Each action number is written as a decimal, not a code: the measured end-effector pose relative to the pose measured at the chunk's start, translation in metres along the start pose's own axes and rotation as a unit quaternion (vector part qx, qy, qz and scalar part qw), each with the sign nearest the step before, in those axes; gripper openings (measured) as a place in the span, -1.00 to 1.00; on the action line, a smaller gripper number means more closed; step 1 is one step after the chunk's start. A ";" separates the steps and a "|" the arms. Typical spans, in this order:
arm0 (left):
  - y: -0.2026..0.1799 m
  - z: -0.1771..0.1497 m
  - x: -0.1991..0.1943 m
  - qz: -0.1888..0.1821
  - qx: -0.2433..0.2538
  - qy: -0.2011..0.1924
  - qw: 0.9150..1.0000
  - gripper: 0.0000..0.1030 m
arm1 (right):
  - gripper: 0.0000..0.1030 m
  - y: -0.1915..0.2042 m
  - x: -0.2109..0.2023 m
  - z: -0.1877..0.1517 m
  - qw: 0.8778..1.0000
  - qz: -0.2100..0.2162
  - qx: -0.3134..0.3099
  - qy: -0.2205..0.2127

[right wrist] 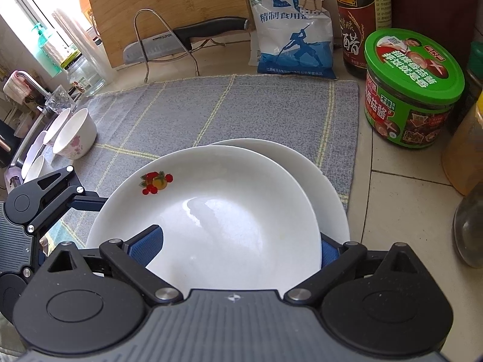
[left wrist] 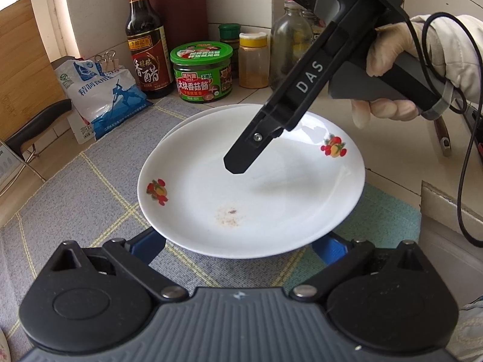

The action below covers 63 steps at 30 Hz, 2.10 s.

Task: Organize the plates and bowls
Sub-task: 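Lower the held plate onto the stacked plates with the right gripper, then open the right gripper and withdraw it from the plate stack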

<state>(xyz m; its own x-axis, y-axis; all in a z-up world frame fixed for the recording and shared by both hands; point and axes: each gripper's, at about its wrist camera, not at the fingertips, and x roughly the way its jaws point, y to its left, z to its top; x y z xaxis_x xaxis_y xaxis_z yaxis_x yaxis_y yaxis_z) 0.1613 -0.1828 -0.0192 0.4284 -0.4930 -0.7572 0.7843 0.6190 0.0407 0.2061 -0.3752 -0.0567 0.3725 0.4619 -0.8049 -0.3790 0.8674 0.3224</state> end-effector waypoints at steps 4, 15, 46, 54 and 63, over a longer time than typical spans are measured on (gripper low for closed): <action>0.001 0.000 0.002 -0.002 0.002 0.000 1.000 0.98 | 0.99 0.000 -0.003 -0.001 1.000 -0.007 0.002 -0.002; 0.005 0.000 0.004 -0.012 0.005 0.001 1.000 0.98 | 0.99 -0.001 -0.013 -0.006 1.000 -0.014 0.013 -0.010; 0.013 -0.011 -0.015 0.025 0.007 -0.039 0.999 0.99 | 1.00 0.015 -0.032 -0.015 0.995 -0.099 -0.006 -0.008; 0.021 -0.011 -0.039 0.061 -0.023 -0.070 0.995 0.99 | 1.00 0.042 -0.046 -0.019 0.985 -0.147 -0.023 -0.084; 0.025 -0.021 -0.057 0.064 -0.074 -0.050 0.994 0.99 | 1.00 0.079 -0.045 -0.035 0.968 -0.198 -0.048 -0.148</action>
<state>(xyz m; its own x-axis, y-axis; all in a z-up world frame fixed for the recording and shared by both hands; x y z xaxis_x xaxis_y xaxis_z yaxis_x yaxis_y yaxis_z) 0.1473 -0.1264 0.0117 0.5687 -0.4586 -0.6828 0.6494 0.7599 0.0305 0.1296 -0.3343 -0.0127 0.7252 0.1415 -0.6738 -0.2284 0.9727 -0.0416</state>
